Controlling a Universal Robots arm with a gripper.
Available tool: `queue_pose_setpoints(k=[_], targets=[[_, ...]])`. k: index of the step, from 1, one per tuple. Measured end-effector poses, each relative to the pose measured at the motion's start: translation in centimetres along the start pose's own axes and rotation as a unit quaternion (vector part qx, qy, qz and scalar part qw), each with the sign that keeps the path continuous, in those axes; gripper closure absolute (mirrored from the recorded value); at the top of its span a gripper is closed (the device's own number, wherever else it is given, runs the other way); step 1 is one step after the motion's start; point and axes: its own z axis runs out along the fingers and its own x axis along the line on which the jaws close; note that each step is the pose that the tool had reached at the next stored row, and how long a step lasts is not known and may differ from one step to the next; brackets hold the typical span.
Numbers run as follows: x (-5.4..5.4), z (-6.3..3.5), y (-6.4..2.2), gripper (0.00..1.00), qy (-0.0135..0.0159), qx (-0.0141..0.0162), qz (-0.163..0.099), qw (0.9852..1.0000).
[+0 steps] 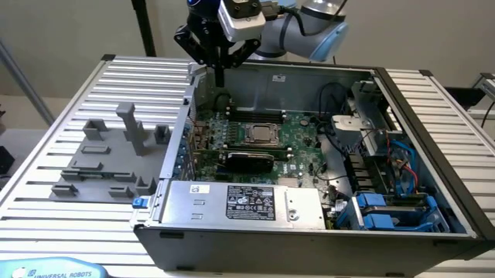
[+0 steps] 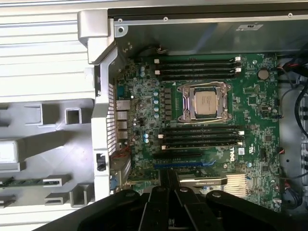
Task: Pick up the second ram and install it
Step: 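Reach for the second ram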
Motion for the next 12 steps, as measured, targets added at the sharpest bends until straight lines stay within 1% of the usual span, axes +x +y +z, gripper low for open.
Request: queue_pose_setpoints(k=[12], targets=[[5.4,-0.12,-1.06,0.89,0.0,0.0,0.0,1.0]])
